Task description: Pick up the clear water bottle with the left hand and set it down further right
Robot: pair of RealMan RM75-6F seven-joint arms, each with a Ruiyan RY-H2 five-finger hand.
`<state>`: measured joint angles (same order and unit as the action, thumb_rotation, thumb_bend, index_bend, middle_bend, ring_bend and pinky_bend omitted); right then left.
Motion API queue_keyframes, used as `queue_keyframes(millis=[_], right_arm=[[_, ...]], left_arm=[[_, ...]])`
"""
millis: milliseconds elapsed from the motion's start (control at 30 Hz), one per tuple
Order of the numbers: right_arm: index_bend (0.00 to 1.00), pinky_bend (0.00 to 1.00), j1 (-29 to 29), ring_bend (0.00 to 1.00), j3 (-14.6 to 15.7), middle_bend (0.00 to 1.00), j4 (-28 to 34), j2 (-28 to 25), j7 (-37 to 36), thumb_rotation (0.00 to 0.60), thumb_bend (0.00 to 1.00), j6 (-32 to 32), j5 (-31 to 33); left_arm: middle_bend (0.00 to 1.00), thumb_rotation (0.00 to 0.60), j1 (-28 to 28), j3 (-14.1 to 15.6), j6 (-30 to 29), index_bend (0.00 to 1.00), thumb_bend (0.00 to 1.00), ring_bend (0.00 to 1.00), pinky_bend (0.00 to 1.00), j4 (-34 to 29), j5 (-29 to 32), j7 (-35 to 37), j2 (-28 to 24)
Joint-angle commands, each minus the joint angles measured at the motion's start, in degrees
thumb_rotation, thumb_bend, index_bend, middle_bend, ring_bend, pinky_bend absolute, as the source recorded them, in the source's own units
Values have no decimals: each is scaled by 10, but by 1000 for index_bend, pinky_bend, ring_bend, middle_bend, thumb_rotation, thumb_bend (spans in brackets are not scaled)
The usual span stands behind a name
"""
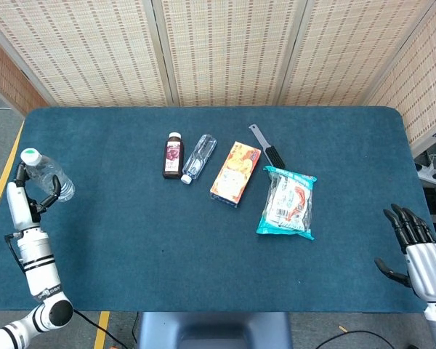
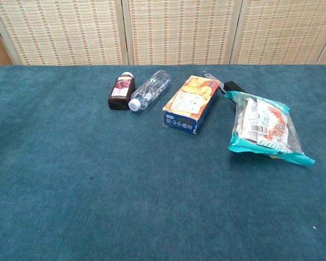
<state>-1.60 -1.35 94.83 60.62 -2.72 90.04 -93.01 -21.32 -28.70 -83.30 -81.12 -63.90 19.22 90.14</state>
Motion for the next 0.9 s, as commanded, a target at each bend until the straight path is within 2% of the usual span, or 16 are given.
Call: queue_keyframes(millis=[33, 133, 233, 400, 667, 900], right_arm=[[25, 130, 0, 0, 0, 0, 1, 0, 1, 600, 138, -1, 0], [26, 130, -1, 0, 0, 0, 1, 0, 2, 600, 138, -3, 1], [26, 130, -2, 0, 0, 0, 0, 1, 7, 600, 138, -9, 6], [26, 130, -2, 0, 2, 0, 3, -1, 8, 600, 138, -11, 6], [26, 130, -2, 0, 3, 0, 3, -3, 6, 600, 138, -13, 5], [26, 130, -2, 0, 5, 0, 4, -2, 9, 600, 138, -14, 3]], left_arm=[[489, 600, 0, 12, 15, 383, 571, 510, 480, 17, 9, 6, 16], [490, 600, -1, 15, 19, 383, 572, 510, 482, 27, 12, 11, 25], [491, 600, -17, 13, 31, 383, 571, 510, 484, 93, 38, 44, 98], [490, 600, -37, 2, 27, 383, 572, 510, 484, 153, 37, 80, 161], [489, 600, -43, -14, 12, 383, 571, 510, 484, 143, 36, 82, 186], [489, 600, -35, -10, 10, 383, 571, 510, 484, 139, 34, 75, 188]])
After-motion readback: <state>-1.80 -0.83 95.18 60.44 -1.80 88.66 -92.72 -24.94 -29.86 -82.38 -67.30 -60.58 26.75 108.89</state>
